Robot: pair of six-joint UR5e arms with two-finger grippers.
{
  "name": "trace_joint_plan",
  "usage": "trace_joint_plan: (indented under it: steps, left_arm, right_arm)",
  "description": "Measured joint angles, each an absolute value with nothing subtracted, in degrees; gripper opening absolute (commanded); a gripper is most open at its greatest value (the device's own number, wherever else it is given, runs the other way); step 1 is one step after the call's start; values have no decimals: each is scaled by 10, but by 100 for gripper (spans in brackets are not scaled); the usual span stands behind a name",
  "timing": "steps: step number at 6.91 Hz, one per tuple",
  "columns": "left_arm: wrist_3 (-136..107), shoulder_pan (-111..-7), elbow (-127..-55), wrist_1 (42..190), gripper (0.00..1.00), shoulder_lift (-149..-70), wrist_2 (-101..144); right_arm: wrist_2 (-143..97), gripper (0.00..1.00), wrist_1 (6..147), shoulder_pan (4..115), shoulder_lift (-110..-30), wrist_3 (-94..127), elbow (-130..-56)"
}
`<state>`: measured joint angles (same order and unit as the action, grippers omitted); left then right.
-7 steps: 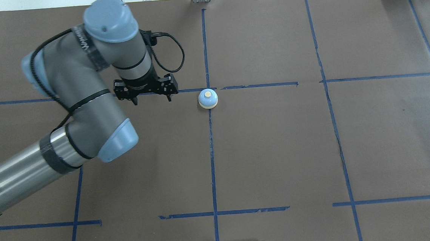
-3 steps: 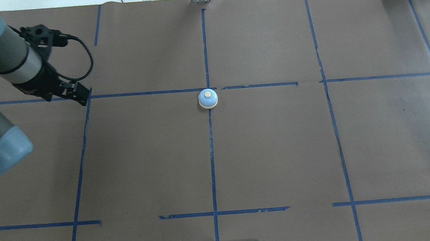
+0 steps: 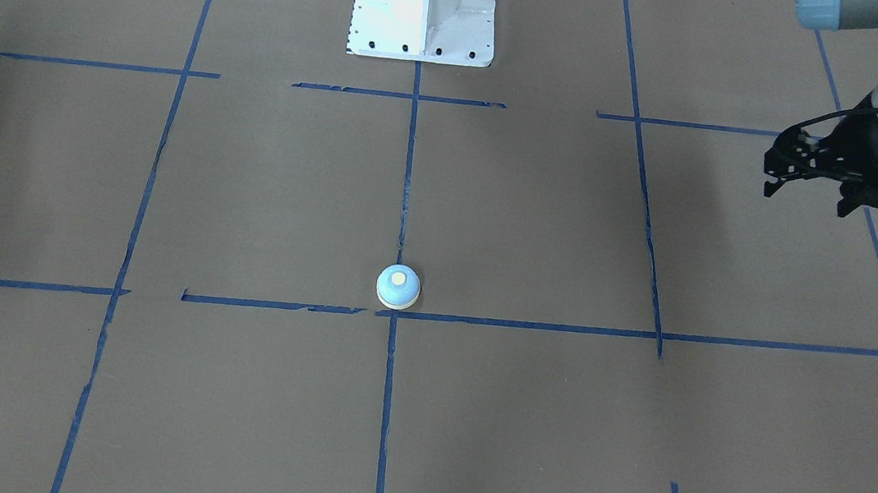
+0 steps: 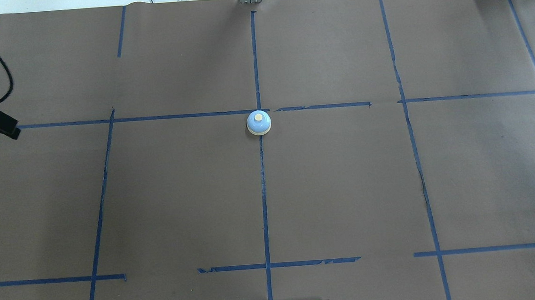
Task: Place and press bell with both arms
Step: 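Move the right gripper in above the bell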
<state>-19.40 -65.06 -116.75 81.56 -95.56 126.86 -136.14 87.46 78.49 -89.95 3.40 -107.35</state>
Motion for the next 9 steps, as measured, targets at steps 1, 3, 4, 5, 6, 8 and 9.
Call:
trace_joint_plan:
  steps: [1, 3, 4, 5, 6, 8, 9]
  left_arm:
    - [-143, -685, -1166, 814, 100, -926, 1280]
    - [-63, -745, -1164, 819, 100, -856, 1284]
    - [-22, -779, -1154, 822, 100, -837, 1289]
    - [-2, -807, -1137, 823, 100, -827, 1304]
    - [6, -833, -1111, 826, 100, -823, 1330]
    - [5, -861, -1080, 833, 100, -824, 1361]
    - [4, -864, -1075, 835, 100, -823, 1365]
  right_arm:
    - [-1361, 100, 880, 749, -860, 84, -1078]
    - [-1359, 100, 885, 670, -770, 227, -1078]
    - [-1349, 100, 886, 629, -724, 301, -1076]
    - [-1323, 100, 887, 590, -683, 364, -1069]
    - [-1291, 100, 888, 551, -649, 415, -1059]
    - [-1228, 92, 893, 485, -572, 500, -1011]
    - [-1196, 89, 896, 457, -524, 533, -969]
